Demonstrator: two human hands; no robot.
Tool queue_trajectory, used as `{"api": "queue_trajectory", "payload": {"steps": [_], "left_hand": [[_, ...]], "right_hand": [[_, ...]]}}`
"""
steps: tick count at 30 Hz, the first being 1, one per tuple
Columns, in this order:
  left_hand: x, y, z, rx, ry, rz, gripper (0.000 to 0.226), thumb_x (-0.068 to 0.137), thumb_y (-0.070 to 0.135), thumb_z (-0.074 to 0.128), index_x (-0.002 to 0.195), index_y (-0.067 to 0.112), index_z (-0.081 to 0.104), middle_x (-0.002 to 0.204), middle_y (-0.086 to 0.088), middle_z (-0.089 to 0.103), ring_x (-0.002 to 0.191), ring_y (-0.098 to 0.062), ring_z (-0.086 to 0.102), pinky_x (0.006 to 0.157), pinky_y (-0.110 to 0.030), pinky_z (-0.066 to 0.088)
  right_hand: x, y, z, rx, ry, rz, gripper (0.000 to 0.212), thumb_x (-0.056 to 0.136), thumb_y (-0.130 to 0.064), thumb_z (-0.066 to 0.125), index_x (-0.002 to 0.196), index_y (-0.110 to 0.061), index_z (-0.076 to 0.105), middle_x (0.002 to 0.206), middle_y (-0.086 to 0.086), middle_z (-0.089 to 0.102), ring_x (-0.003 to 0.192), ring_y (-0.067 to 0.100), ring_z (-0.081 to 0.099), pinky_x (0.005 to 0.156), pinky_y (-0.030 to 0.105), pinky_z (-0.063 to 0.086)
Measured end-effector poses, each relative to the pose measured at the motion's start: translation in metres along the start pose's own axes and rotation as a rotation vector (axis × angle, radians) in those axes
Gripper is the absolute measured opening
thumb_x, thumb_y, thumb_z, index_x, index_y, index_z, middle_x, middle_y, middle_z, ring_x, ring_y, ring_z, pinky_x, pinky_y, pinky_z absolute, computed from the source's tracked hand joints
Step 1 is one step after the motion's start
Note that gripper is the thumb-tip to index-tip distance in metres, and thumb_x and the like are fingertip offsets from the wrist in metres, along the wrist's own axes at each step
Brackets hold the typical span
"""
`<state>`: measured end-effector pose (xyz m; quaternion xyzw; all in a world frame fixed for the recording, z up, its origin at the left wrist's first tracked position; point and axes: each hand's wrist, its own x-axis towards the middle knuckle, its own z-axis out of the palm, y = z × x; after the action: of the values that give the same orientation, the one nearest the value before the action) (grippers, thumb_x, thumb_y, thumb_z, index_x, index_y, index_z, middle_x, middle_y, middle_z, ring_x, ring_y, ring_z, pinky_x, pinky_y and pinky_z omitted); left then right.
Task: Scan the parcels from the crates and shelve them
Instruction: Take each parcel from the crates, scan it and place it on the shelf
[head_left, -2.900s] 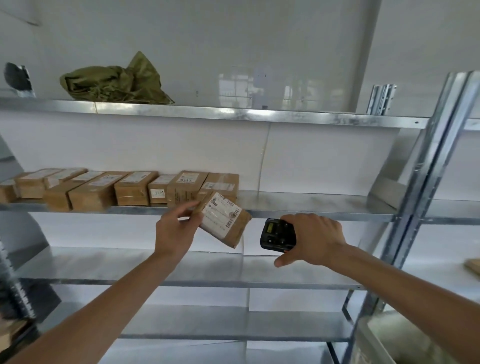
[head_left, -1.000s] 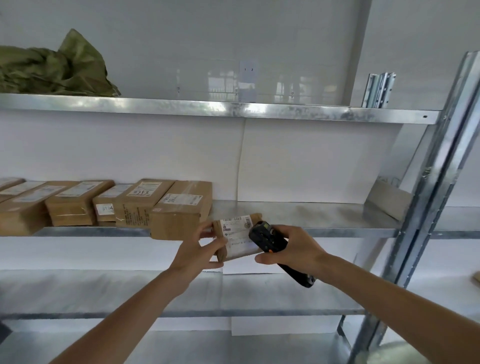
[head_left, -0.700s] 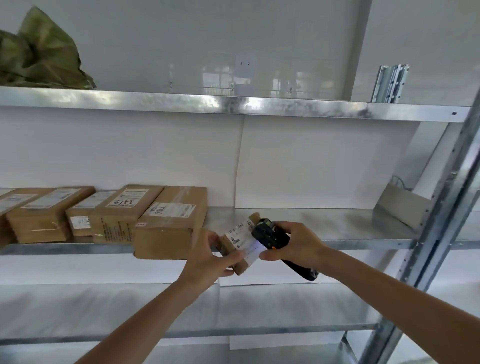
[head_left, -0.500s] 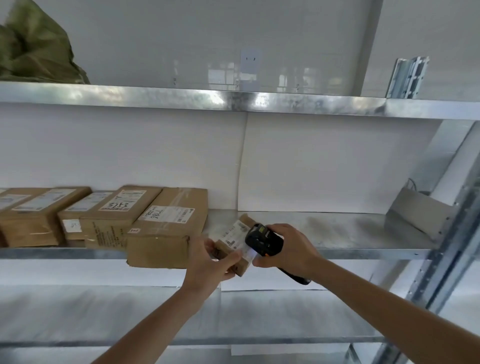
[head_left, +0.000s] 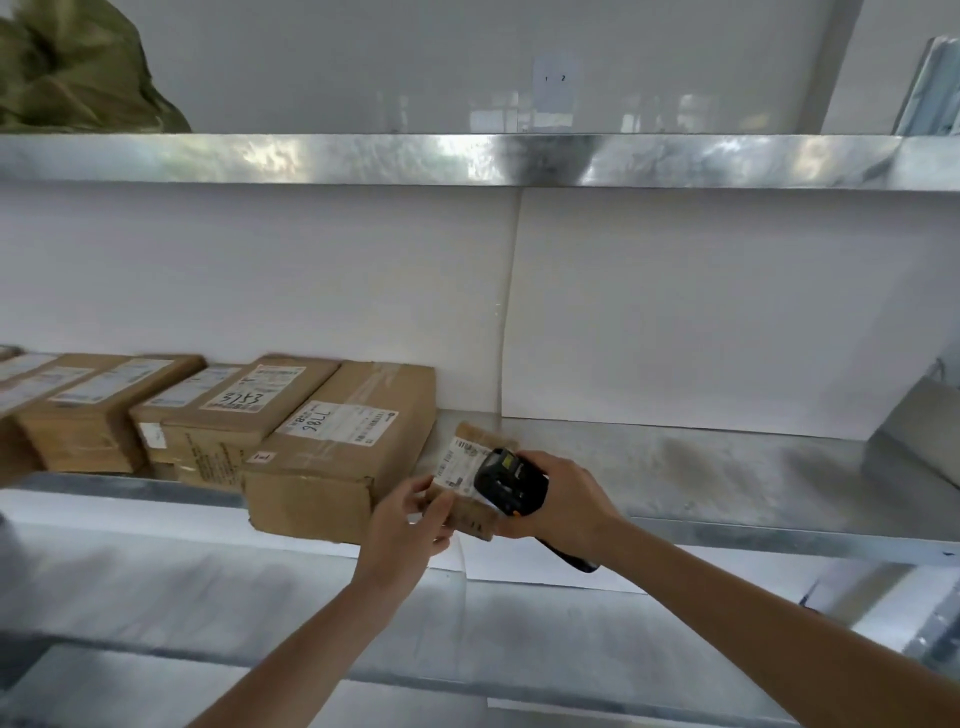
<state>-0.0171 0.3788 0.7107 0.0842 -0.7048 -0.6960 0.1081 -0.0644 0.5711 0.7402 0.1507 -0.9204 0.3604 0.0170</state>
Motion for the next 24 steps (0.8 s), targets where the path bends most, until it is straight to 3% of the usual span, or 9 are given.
{"api": "queue_trajectory", "payload": {"steps": [4, 7, 10, 13, 18, 24], "left_hand": [[0.01, -0.006, 0.002, 0.094, 0.02, 0.011, 0.021, 0.096, 0.019, 0.066, 0.115, 0.009, 0.065, 0.102, -0.014, 0.069, 0.071, -0.031, 0.073, 0.065, -0.033, 0.062], [0.018, -0.005, 0.006, 0.146, 0.043, 0.022, 0.019, 0.097, 0.021, 0.066, 0.114, 0.013, 0.063, 0.105, -0.007, 0.067, 0.064, -0.028, 0.073, 0.062, -0.034, 0.062], [0.026, -0.002, 0.015, 0.219, 0.095, 0.068, 0.013, 0.099, 0.023, 0.063, 0.111, 0.019, 0.062, 0.094, 0.002, 0.068, 0.063, -0.028, 0.073, 0.066, -0.044, 0.064], [0.035, 0.001, 0.023, 0.221, 0.13, 0.06, 0.016, 0.1, 0.022, 0.06, 0.116, 0.018, 0.059, 0.088, 0.001, 0.068, 0.062, -0.028, 0.073, 0.063, -0.043, 0.064], [0.056, 0.0, 0.028, 0.174, 0.155, 0.016, 0.018, 0.102, 0.021, 0.058, 0.119, 0.019, 0.059, 0.1, -0.002, 0.068, 0.056, -0.03, 0.072, 0.061, -0.049, 0.063], [0.074, -0.002, 0.034, 0.15, 0.194, -0.012, 0.018, 0.103, 0.019, 0.054, 0.12, 0.019, 0.058, 0.111, -0.005, 0.065, 0.068, -0.033, 0.073, 0.052, -0.038, 0.062]], "right_hand": [[0.016, 0.001, 0.004, -0.041, -0.029, -0.001, 0.083, 0.051, -0.061, 0.083, 0.129, -0.044, 0.06, 0.107, -0.018, 0.071, 0.099, 0.011, 0.066, 0.087, 0.041, 0.057], [0.03, 0.001, 0.003, -0.05, -0.044, 0.003, 0.078, 0.056, -0.05, 0.086, 0.129, -0.041, 0.061, 0.106, -0.015, 0.071, 0.1, 0.014, 0.066, 0.089, 0.041, 0.057], [0.045, 0.004, 0.001, -0.045, -0.062, 0.023, 0.07, 0.054, -0.046, 0.087, 0.12, -0.043, 0.064, 0.099, -0.014, 0.07, 0.097, 0.016, 0.066, 0.087, 0.042, 0.057], [0.06, 0.008, 0.002, -0.039, -0.069, 0.033, 0.065, 0.05, -0.051, 0.084, 0.111, -0.046, 0.063, 0.095, -0.014, 0.07, 0.094, 0.015, 0.066, 0.086, 0.042, 0.058], [0.078, 0.012, 0.004, -0.041, -0.066, 0.025, 0.074, 0.053, -0.051, 0.084, 0.123, -0.045, 0.062, 0.1, -0.014, 0.07, 0.095, 0.015, 0.067, 0.086, 0.04, 0.058], [0.103, 0.014, 0.007, -0.038, -0.085, 0.014, 0.07, 0.057, -0.042, 0.086, 0.124, -0.041, 0.063, 0.099, -0.012, 0.068, 0.097, 0.018, 0.065, 0.085, 0.039, 0.057]]}}
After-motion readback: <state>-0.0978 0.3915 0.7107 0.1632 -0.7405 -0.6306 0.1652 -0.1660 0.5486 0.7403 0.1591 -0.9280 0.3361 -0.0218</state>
